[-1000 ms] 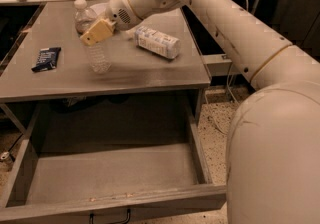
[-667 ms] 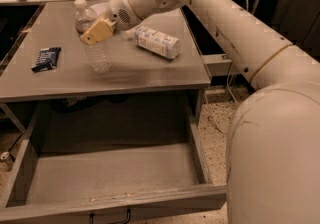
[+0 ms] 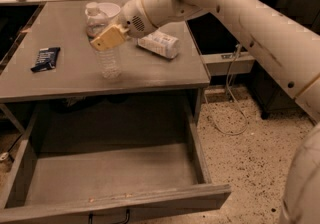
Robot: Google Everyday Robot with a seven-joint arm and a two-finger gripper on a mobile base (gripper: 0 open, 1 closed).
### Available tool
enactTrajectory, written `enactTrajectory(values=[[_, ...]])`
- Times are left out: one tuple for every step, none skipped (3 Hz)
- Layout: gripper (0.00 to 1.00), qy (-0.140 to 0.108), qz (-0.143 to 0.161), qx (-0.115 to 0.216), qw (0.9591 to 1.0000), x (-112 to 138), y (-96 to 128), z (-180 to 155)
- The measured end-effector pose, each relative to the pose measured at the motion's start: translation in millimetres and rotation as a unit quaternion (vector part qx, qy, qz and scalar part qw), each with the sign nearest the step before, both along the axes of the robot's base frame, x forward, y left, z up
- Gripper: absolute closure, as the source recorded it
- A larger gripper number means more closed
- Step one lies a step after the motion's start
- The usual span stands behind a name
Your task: Place water bottle into top drawer
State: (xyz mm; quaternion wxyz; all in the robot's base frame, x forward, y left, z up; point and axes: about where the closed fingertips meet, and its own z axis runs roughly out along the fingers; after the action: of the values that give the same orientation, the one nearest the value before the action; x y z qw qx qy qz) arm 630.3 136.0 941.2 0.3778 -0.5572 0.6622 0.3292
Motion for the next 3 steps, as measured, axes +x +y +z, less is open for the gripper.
enactTrajectory(values=[[1.0,0.006,-0.036,0.0,0.9993,-37.4,-28.2,2.0],[1.0,0.015,-0.072,0.002,0.9973,-74.6,-53.3,0.0],[1.0,0.021,-0.1,-0.007,0.9947,-115.9,-73.4,-2.4]])
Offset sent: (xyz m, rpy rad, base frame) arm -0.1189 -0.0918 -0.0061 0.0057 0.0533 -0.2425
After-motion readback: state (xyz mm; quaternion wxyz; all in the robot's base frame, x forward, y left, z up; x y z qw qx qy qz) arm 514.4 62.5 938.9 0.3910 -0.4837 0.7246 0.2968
